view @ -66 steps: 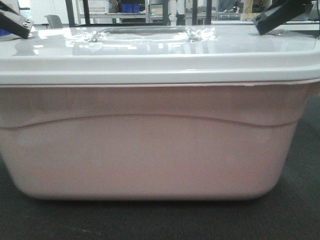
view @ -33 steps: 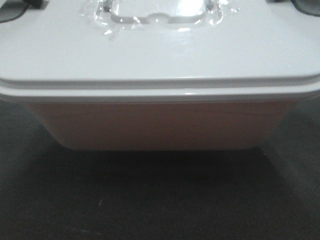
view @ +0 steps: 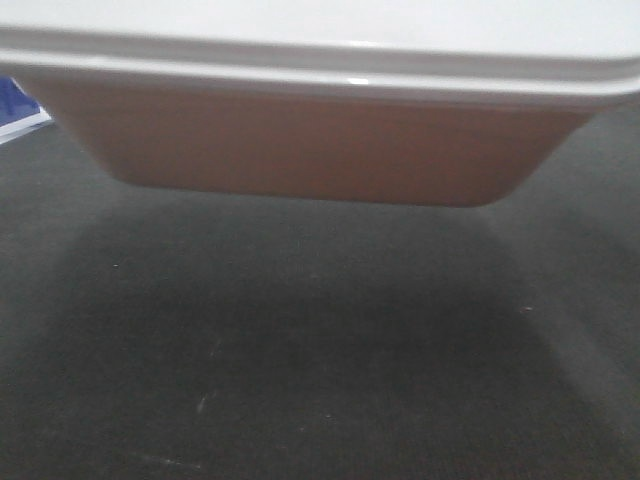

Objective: Grab white bin and place on right shelf
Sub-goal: 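Lift the pink bin off the table with both grippers, then hold the bin raised with both grippers while backing away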

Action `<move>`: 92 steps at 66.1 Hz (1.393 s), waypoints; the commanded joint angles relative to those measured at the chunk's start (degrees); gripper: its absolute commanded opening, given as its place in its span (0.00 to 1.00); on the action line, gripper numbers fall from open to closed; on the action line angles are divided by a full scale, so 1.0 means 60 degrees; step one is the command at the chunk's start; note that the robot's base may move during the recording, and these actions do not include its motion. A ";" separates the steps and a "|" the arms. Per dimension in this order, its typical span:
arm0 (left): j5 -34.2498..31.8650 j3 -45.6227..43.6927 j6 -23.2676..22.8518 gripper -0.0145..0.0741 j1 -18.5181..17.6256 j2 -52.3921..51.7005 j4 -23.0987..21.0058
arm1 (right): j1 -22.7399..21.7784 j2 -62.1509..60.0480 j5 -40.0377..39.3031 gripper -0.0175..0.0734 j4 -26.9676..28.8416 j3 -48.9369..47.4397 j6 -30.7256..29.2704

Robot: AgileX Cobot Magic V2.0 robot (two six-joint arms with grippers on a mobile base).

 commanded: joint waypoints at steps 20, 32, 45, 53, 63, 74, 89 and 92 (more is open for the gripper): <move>0.1543 -0.0385 0.0008 0.46 -0.0294 -0.1305 -0.1877 | 0.0173 -0.1085 0.1793 0.69 0.3135 -0.0370 -0.0734; 0.1424 -0.0385 0.0008 0.46 -0.0294 -0.1446 -0.1840 | 0.0173 -0.1496 0.1793 0.69 0.3187 -0.0370 -0.0770; 0.1062 -0.0385 0.0008 0.46 -0.0294 -0.1446 -0.1767 | 0.0173 -0.1748 0.1819 0.69 0.3187 -0.0370 -0.0777; 0.1055 -0.0385 0.0008 0.46 -0.0294 -0.1446 -0.1767 | 0.0173 -0.1776 0.1819 0.69 0.3187 -0.0370 -0.0777; 0.1039 -0.0385 0.0008 0.46 -0.0294 -0.1446 -0.1767 | 0.0173 -0.1777 0.1819 0.69 0.3175 -0.0407 -0.0777; 0.0981 -0.0385 0.0008 0.46 -0.0294 -0.1446 -0.1815 | 0.0173 -0.1777 0.1794 0.69 0.3045 -0.0827 -0.0777; 0.0672 -0.0385 0.0064 0.46 -0.0294 -0.1446 -0.2168 | 0.0173 -0.1757 0.1794 0.69 0.2605 -0.0931 -0.0777; 0.0652 -0.0385 0.0072 0.46 -0.0294 -0.1446 -0.2272 | 0.0173 -0.1757 0.1794 0.69 0.2455 -0.0931 -0.0777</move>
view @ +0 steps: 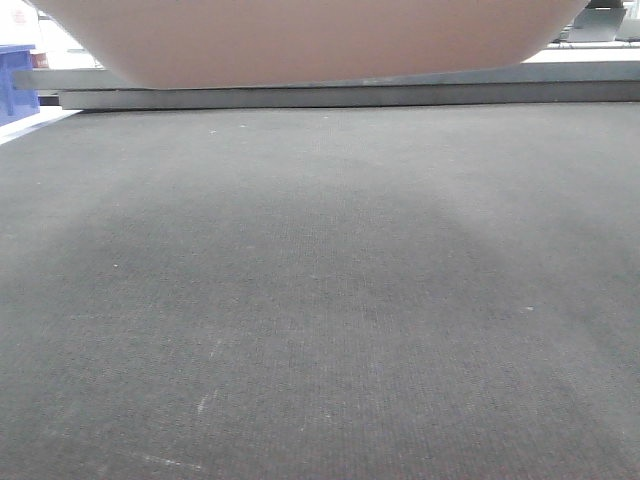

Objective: Grab white bin and place on right shelf
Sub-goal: 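Hold the bin raised with both grippers while backing away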

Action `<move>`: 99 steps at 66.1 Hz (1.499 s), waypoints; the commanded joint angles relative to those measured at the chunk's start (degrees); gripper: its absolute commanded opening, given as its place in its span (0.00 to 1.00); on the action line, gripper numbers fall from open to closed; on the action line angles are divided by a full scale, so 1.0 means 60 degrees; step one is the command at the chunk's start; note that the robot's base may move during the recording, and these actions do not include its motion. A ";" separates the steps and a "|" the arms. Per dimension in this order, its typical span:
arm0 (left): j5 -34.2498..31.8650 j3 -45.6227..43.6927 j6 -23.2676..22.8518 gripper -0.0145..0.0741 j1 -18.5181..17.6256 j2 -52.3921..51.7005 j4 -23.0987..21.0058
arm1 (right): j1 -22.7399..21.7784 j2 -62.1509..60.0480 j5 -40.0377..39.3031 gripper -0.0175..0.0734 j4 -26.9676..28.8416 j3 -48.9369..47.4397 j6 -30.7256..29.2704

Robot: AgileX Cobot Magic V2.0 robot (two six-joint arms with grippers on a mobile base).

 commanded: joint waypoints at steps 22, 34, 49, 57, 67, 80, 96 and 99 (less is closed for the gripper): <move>0.0734 -0.0336 0.0376 0.46 -0.0294 -0.0231 -0.2438 | 0.0219 -0.0231 0.2161 0.69 0.1752 -0.0358 -0.0087; 0.0736 -0.0336 0.0376 0.46 -0.0294 -0.0231 -0.2438 | 0.0219 -0.0231 0.2023 0.69 0.1752 -0.0358 -0.0087; 0.0759 -0.0336 0.0376 0.46 -0.0294 -0.0231 -0.2438 | 0.0219 -0.0231 0.1870 0.69 0.1752 -0.0358 -0.0087; 0.0759 -0.0336 0.0376 0.46 -0.0294 -0.0231 -0.2438 | 0.0219 -0.0231 0.1880 0.69 0.1752 -0.0358 -0.0087; 0.0759 -0.0336 0.0376 0.46 -0.0294 -0.0231 -0.2438 | 0.0219 -0.0231 0.1880 0.69 0.1752 -0.0358 -0.0087; 0.0759 -0.0336 0.0376 0.46 -0.0294 -0.0231 -0.2438 | 0.0219 -0.0231 0.1880 0.69 0.1752 -0.0358 -0.0087; 0.0759 -0.0336 0.0376 0.46 -0.0294 -0.0231 -0.2438 | 0.0219 -0.0231 0.1880 0.69 0.1752 -0.0358 -0.0087; 0.0759 -0.0336 0.0376 0.46 -0.0294 -0.0231 -0.2438 | 0.0219 -0.0231 0.1880 0.69 0.1752 -0.0358 -0.0087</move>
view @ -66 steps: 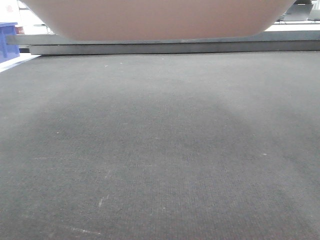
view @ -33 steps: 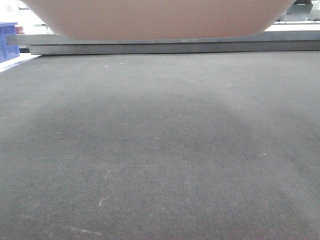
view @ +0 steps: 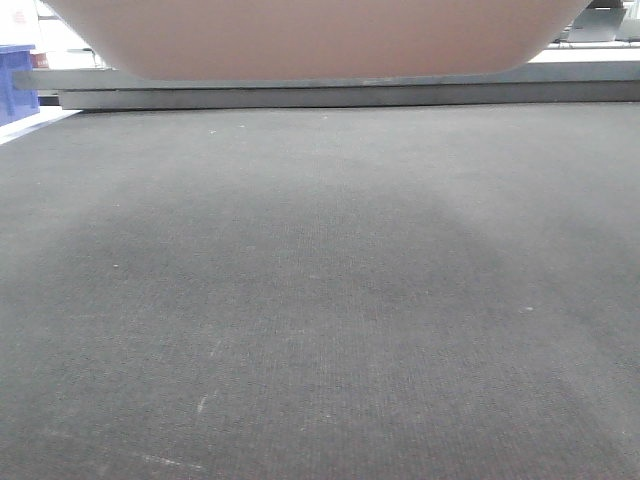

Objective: Grab white bin and place on right shelf
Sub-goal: 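Hold the bin raised with both grippers while backing away, then drive past the red table carrying the bin in both grippers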

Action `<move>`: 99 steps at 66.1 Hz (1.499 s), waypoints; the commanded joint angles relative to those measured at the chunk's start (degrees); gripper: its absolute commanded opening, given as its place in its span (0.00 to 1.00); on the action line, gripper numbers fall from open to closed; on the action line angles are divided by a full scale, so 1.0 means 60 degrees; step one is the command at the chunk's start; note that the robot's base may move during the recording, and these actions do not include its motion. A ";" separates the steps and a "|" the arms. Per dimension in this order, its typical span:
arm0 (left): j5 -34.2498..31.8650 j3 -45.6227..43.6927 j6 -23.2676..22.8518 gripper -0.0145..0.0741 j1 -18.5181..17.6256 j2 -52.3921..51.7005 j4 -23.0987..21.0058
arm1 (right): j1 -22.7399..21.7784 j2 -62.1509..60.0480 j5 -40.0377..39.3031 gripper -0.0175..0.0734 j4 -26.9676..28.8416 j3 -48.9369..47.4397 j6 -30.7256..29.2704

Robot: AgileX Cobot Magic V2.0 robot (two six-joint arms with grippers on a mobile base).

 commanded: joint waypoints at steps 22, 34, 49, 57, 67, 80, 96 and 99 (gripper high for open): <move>0.0924 -0.0336 0.0086 0.46 -0.0294 -0.0231 -0.2189 | 0.0219 -0.0231 0.1819 0.69 0.1890 -0.0358 -0.0087; 0.0924 -0.0336 0.0086 0.46 -0.0294 -0.0231 -0.2189 | 0.0219 -0.0231 0.1819 0.69 0.1890 -0.0358 -0.0087; 0.0924 -0.0336 0.0086 0.46 -0.0294 -0.0231 -0.2189 | 0.0219 -0.0231 0.1811 0.69 0.1890 -0.0358 -0.0087; 0.0924 -0.0336 0.0086 0.46 -0.0294 -0.0231 -0.2189 | 0.0219 -0.0231 0.1811 0.69 0.1890 -0.0358 -0.0087; 0.0924 -0.0336 0.0086 0.46 -0.0294 -0.0231 -0.2189 | 0.0219 -0.0231 0.1758 0.69 0.1890 -0.0358 -0.0087; 0.0924 -0.0336 0.0086 0.46 -0.0294 -0.0231 -0.2189 | 0.0219 -0.0231 0.1746 0.69 0.1890 -0.0358 -0.0087; 0.0938 -0.0336 0.0086 0.46 -0.0294 -0.0231 -0.2189 | 0.0219 -0.0231 0.1746 0.69 0.1890 -0.0358 -0.0087; 0.0938 -0.0336 0.0086 0.46 -0.0294 -0.0231 -0.2189 | 0.0219 -0.0231 0.1735 0.69 0.1890 -0.0358 -0.0087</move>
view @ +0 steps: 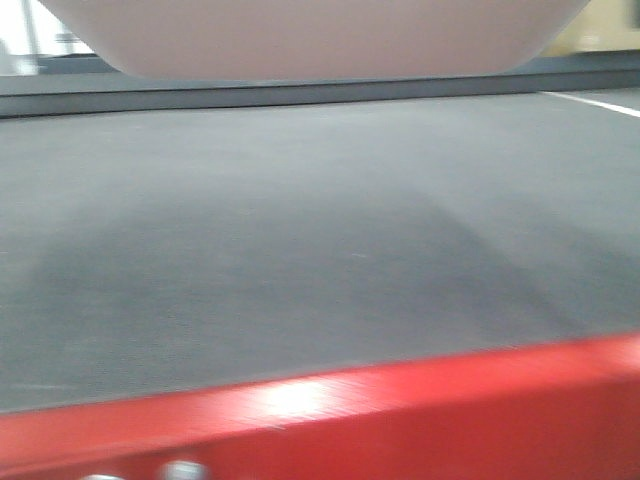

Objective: Grab white bin and place on right shelf
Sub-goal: 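Drive past the red table carrying the bin in both grippers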

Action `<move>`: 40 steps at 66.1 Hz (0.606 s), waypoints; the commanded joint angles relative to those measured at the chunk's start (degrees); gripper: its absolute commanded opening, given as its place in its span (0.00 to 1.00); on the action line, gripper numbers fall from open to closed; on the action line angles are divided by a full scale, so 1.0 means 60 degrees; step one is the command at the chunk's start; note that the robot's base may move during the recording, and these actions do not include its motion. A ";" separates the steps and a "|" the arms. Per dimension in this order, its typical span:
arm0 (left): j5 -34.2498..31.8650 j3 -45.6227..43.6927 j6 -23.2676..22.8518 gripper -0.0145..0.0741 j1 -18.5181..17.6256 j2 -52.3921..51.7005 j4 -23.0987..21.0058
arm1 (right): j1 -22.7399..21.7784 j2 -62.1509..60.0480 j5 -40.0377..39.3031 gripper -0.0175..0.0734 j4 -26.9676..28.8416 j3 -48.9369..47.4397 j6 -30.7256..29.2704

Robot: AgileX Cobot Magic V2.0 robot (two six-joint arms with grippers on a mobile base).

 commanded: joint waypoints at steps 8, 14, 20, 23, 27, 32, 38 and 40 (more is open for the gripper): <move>0.0954 -0.0336 0.0072 0.46 -0.0294 -0.0210 -0.2183 | 0.0219 -0.0231 0.1653 0.69 0.1907 -0.0358 -0.0087; 0.0954 -0.0336 0.0072 0.46 -0.0294 -0.0210 -0.2183 | 0.0219 -0.0231 0.1653 0.69 0.1907 -0.0358 -0.0087; 0.0954 -0.0336 0.0072 0.46 -0.0294 -0.0210 -0.2183 | 0.0219 -0.0231 0.1653 0.69 0.1907 -0.0358 -0.0087; 0.0954 -0.0336 0.0072 0.46 -0.0294 -0.0210 -0.2183 | 0.0219 -0.0231 0.1653 0.69 0.1907 -0.0358 -0.0087; 0.0954 -0.0336 0.0072 0.46 -0.0294 -0.0210 -0.2183 | 0.0219 -0.0231 0.1653 0.69 0.1907 -0.0358 -0.0087; 0.0954 -0.0336 0.0072 0.46 -0.0294 -0.0210 -0.2183 | 0.0219 -0.0231 0.1653 0.69 0.1907 -0.0358 -0.0087; 0.0954 -0.0336 0.0072 0.46 -0.0294 -0.0210 -0.2183 | 0.0219 -0.0231 0.1653 0.69 0.1907 -0.0358 -0.0087; 0.0954 -0.0336 0.0072 0.46 -0.0294 -0.0210 -0.2183 | 0.0219 -0.0231 0.1653 0.69 0.1907 -0.0358 -0.0087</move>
